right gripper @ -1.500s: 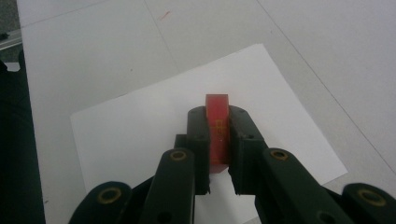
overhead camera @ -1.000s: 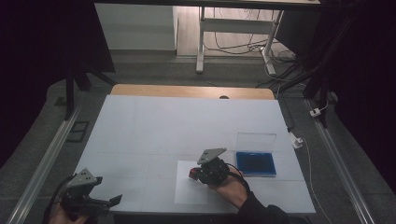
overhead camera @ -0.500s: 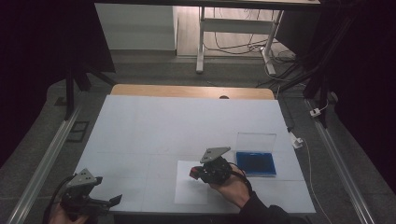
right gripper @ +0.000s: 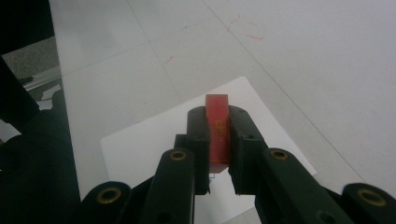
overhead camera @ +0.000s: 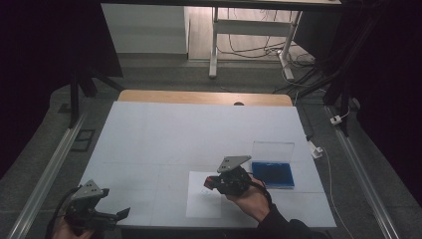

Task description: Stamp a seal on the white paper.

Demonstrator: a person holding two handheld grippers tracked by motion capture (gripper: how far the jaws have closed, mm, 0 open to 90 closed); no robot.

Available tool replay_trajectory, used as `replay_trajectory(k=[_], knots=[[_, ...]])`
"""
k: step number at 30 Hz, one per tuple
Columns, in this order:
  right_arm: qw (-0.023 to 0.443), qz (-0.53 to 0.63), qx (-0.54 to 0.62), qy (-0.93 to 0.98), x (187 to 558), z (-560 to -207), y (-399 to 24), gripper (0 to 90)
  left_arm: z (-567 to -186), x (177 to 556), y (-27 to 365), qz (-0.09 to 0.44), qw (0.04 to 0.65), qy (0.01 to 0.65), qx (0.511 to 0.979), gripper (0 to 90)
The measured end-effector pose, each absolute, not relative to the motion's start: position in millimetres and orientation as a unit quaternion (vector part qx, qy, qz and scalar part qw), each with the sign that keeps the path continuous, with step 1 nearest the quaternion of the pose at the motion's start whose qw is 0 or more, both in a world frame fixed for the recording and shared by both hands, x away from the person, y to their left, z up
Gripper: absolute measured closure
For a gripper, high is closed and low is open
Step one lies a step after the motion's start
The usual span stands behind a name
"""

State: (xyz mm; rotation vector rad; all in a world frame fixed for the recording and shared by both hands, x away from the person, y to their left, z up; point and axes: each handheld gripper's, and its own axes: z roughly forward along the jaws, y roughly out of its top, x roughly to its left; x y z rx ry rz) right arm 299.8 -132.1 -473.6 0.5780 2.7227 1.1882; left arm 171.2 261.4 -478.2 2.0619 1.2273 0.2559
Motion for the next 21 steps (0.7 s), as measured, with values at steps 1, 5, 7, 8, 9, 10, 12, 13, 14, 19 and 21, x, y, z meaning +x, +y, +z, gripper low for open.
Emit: replay_trajectory(k=[1, 5, 7, 8, 9, 10, 12, 13, 14, 19, 21], knots=[[0.058, 0.391, 0.192, 0.898, 300, -473, -133, 80.2, -478, 171, 261, 0.099, 0.356, 0.475, 0.798, 2.0], [0.059, 0.395, 0.196, 0.896, 301, -471, -136, 80.1, -478, 171, 261, 0.099, 0.356, 0.475, 0.798, 2.0], [0.058, 0.397, 0.198, 0.894, 301, -471, -137, 80.2, -478, 171, 262, 0.099, 0.356, 0.475, 0.798, 2.0], [0.059, 0.398, 0.198, 0.894, 301, -470, -138, 80.1, -478, 171, 262, 0.099, 0.357, 0.475, 0.798, 2.0], [0.06, 0.397, 0.199, 0.894, 301, -470, -138, 80.2, -478, 171, 262, 0.099, 0.356, 0.475, 0.798, 1.9], [0.06, 0.398, 0.2, 0.893, 302, -470, -139, 80.2, -478, 171, 261, 0.099, 0.356, 0.475, 0.798, 2.0], [0.064, 0.398, 0.201, 0.893, 302, -469, -141, 80.2, -478, 171, 261, 0.099, 0.356, 0.475, 0.798, 2.0], [0.064, 0.397, 0.202, 0.893, 303, -469, -142, 80.2, -478, 171, 261, 0.099, 0.356, 0.475, 0.798, 2.0], [0.064, 0.399, 0.204, 0.892, 303, -468, -143, 80.2, -478, 171, 261, 0.099, 0.356, 0.475, 0.798, 2.0], [0.07, 0.401, 0.21, 0.889, 305, -466, -149, 80.2, -478, 171, 261, 0.099, 0.356, 0.475, 0.798, 2.0], [0.072, 0.402, 0.213, 0.888, 306, -466, -152, 80.2, -478, 171, 261, 0.099, 0.356, 0.475, 0.798, 2.0]])
